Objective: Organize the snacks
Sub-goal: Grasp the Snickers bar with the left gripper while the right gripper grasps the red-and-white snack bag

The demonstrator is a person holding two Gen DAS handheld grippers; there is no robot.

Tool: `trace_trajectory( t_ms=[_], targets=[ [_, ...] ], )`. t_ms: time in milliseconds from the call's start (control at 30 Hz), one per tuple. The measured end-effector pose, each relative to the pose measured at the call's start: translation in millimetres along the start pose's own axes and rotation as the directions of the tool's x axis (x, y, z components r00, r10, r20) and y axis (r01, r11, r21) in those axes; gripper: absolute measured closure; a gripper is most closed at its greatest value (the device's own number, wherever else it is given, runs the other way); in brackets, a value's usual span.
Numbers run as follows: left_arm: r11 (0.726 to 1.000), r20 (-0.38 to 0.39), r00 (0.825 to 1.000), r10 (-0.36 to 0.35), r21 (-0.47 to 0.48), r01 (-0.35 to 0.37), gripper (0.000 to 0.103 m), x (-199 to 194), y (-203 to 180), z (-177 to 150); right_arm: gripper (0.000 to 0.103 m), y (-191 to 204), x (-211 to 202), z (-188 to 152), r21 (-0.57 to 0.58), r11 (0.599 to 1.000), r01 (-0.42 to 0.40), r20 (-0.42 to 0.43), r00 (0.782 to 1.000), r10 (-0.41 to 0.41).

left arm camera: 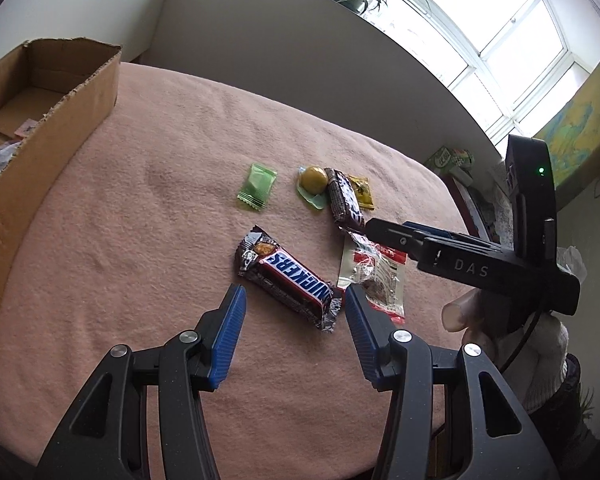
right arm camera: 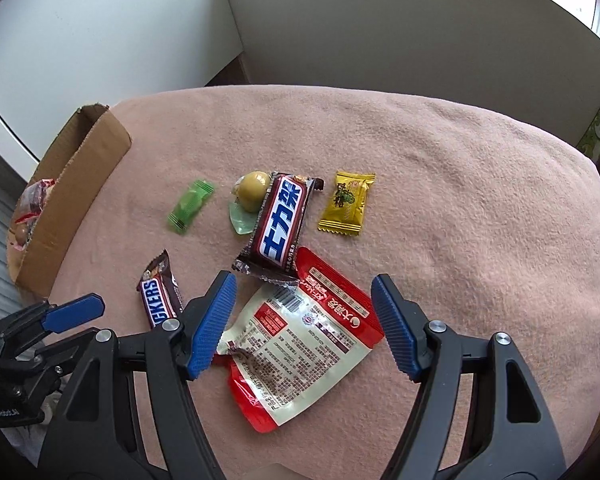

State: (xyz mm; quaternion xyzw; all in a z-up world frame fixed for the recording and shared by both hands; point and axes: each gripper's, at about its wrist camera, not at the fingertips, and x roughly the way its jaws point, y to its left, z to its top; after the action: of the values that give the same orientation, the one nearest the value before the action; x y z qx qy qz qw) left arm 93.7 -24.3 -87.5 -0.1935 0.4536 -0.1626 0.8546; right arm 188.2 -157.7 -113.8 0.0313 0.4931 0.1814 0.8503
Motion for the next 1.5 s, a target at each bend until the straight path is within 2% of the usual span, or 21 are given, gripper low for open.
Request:
trace_trajectory(
  t_ms=[67, 100, 133, 200, 300, 467, 667, 767, 833, 900, 1000, 1100, 1233, 1367, 1500],
  targets=[
    [1.0, 0.006, 1.0, 0.011, -0.006, -0.011, 0.053, -4.0, 6.9, -2.3, 0.04, 1.0, -3.7, 0.7, 0.018, 0.999, -0.051, 0.008, 0.999, 0.051],
    [1.0, 0.01, 1.0, 0.016, -0.012, -0.016, 0.053, -4.8, 10.0, -0.6, 0.055, 1.9, -2.8, 1.1, 0.029, 0.996, -0.086, -0.005, 0.996, 0.087],
    [1.0, 0.018, 1.0, 0.02, -0.021, -0.02, 0.053, -6.5, 12.8, 0.6, 0.066, 2.3, -1.3, 0.8, 0.041, 0.991, -0.125, -0.021, 0.992, 0.126],
    [0.999, 0.038, 0.999, 0.02, -0.041, -0.019, 0.053, -10.9, 18.5, 4.1, 0.07, 3.0, 6.8, -0.9, 0.076, 0.981, -0.179, -0.054, 0.982, 0.183],
    [0.998, 0.056, 0.998, 0.017, -0.061, -0.013, 0.053, -15.5, 24.6, 8.1, 0.073, 8.3, 22.9, -3.1, 0.115, 0.972, -0.205, -0.092, 0.972, 0.216],
    [0.998, 0.061, 0.998, 0.01, -0.069, -0.006, 0.053, -21.9, 28.0, 9.2, 0.073, 21.1, 36.9, -10.9, 0.113, 0.966, -0.232, -0.142, 0.959, 0.247],
    [0.998, 0.051, 0.999, -0.01, -0.057, 0.013, 0.053, -23.5, 23.8, 8.1, 0.074, 29.6, 30.7, -20.7, 0.064, 0.979, -0.192, -0.176, 0.964, 0.201],
    [0.999, 0.048, 0.999, -0.007, -0.048, 0.009, 0.053, -17.9, 18.8, 7.8, 0.076, 19.8, 28.1, -23.4, 0.112, 0.972, -0.208, -0.176, 0.958, 0.226],
    [0.999, 0.039, 0.999, -0.009, -0.052, 0.011, 0.053, -11.9, 16.9, 9.1, 0.079, 12.3, 24.0, -26.2, 0.11, 0.977, -0.183, -0.175, 0.964, 0.201],
    [1.0, 0.034, 0.999, 0.014, -0.028, -0.013, 0.053, -5.5, 10.0, 10.8, 0.08, 3.1, 19.3, -28.8, 0.116, 0.979, -0.166, -0.168, 0.968, 0.184],
    [0.993, 0.032, 0.995, 0.091, 0.071, -0.094, 0.053, 9.1, -9.3, 14.4, 0.08, -9.4, 9.3, -32.4, 0.126, 0.981, -0.148, -0.143, 0.976, 0.166],
    [0.962, 0.045, 0.98, 0.194, 0.187, -0.199, 0.053, 28.3, -30.1, 18.0, 0.08, -21.4, -4.9, -37.0, 0.145, 0.975, -0.168, -0.097, 0.978, 0.183],
    [0.897, 0.046, 0.953, 0.301, 0.326, -0.299, 0.053, 56.9, -53.3, 16.6, 0.08, -36.5, -18.9, -42.0, 0.176, 0.968, -0.179, -0.059, 0.98, 0.192],
    [0.82, 0.06, 0.925, 0.376, 0.442, -0.362, 0.053, 74.2, -67.5, 1.5, 0.08, -50.0, -25.1, -46.0, 0.198, 0.965, -0.171, -0.036, 0.983, 0.182],
    [0.796, 0.069, 0.919, 0.389, 0.476, -0.373, 0.052, 72.0, -64.3, -12.2, 0.08, -55.9, -25.5, -47.9, 0.215, 0.965, -0.151, -0.023, 0.987, 0.16]
  ],
)
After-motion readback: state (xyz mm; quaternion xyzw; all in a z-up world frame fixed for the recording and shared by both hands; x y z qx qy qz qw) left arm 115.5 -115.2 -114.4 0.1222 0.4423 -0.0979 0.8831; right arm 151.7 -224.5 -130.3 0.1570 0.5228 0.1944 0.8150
